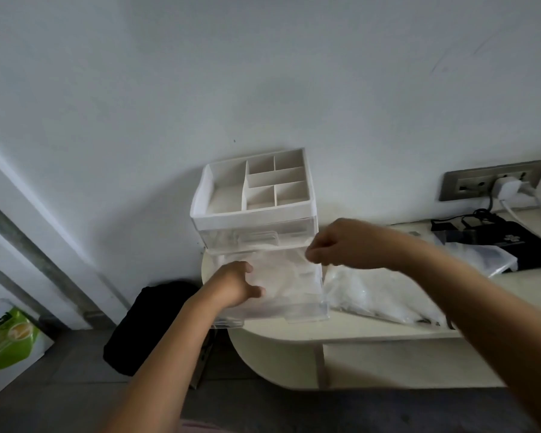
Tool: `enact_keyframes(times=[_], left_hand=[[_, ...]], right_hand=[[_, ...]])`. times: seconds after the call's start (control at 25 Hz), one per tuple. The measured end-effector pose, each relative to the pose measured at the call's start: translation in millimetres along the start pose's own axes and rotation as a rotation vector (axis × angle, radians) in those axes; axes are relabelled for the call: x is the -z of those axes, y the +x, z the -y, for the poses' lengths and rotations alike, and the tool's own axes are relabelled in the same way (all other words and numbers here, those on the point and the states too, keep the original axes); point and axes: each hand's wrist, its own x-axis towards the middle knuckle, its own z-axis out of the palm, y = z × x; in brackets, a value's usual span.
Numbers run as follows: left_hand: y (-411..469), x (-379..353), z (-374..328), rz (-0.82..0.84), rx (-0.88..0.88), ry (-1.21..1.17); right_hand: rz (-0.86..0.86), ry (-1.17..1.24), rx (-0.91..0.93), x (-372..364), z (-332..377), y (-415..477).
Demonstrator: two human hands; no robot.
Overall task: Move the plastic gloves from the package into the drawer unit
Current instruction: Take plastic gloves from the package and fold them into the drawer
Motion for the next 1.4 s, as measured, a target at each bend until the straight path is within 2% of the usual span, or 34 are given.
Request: enact_keyframes(times=[0.16, 0.24, 0.36, 0.44, 0.52, 0.6, 0.76, 0.92, 1.04, 1.12, 1.28, 1.4], left_hand=[[-26.4, 10.2, -37.6, -0.263, -0.212, 0.049], [-36.6, 4.6, -64.4, -0.324, -0.373, 0.005], [-38.8, -12.5, -100.7, -0.261, -0.569, -0.066], [-35.7, -29.1, -123.6, -0.202, -0.642, -0.105], [-30.3, -49.2, -148.6, -0.153, -0.669, -0.134], [-23.1, -72.0, -168.7, -0.090, -0.660, -0.159], [-2.9, -115.7, -191.9, 0.022, -0.600, -0.161], [16.9, -158.8, -196.8, 0.121, -0.529, 0.087], [20.2, -180.8, -193.5, 0.148, -0.487, 0.172], [19.9, -187.8, -190.9, 0.119, -0.490, 0.174], [21.7, -189.2, -190.2, 0.116, -0.483, 0.155], [21.3, -188.5, -191.0, 0.129, -0.482, 0.130]], right_hand=[[-0.126, -0.085, -0.182, 44.2, -56.0, -30.0], [-0.196, -0.192, -0.284, 59.5, -93.7, -38.3], [-0.183, -0.240, -0.483, 69.8, -154.5, -50.7], [-0.077, -0.286, -0.630, 68.8, -189.6, -57.5], [0.053, -0.324, -0.730, 68.9, -213.2, -64.7], [0.132, -0.301, -0.755, 71.2, -226.5, -73.3], [0.078, -0.107, -0.741, 77.7, -248.0, -91.3], [0.037, -0.034, -0.756, 72.4, -257.9, -101.9], [-0.122, 0.107, -0.748, 65.0, -258.2, -101.6], [-0.233, 0.318, -0.718, 61.1, -256.9, -99.4], [-0.409, 0.859, -0.538, 64.2, -248.4, -94.2], [-0.517, 1.078, -0.616, 63.0, -253.1, -81.0]])
